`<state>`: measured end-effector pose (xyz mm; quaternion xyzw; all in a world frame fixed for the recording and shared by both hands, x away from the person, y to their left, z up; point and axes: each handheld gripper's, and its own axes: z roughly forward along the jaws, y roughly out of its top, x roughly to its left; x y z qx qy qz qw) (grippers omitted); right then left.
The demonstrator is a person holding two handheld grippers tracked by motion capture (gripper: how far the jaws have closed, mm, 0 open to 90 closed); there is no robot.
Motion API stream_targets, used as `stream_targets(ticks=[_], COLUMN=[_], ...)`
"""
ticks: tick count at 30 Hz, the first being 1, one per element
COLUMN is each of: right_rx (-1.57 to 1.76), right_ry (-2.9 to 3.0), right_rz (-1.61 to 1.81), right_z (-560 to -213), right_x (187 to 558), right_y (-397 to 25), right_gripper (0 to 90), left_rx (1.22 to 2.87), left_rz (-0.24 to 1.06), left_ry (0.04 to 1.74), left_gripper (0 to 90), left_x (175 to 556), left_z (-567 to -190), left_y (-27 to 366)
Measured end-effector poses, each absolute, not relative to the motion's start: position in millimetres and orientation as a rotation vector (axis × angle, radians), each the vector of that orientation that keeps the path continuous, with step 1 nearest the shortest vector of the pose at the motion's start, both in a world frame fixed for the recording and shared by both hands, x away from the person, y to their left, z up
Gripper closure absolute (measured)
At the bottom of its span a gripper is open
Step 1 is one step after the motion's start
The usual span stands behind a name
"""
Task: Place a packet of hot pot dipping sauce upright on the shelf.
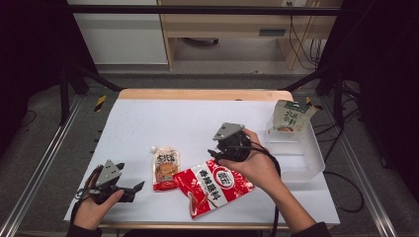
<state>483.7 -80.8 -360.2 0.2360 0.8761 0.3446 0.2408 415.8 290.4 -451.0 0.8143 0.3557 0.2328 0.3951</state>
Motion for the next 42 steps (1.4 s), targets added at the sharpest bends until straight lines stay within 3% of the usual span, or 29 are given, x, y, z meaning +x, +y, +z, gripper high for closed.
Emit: stream_targets(ticks=[6, 13, 42], right_rx=[0.64, 0.668, 0.754], right_ry=[2.43, 2.461, 2.511], right_rz=[0.959, 0.978, 1.007], right_z=[-369, -379, -409], right_x=[487, 494, 519], right_y=[-55, -33, 7], right_gripper=[42.2, 43.4, 57.0], left_rx=[2.064, 2.066, 2.074], left_rz=[0.593, 0.601, 0.626], left_ry=[0.897, 0.903, 0.92], left_gripper=[4.7, 4.7, 5.3], left_x=[415, 416, 417], left_z=[-451, -451, -449], left_y=[289, 289, 294])
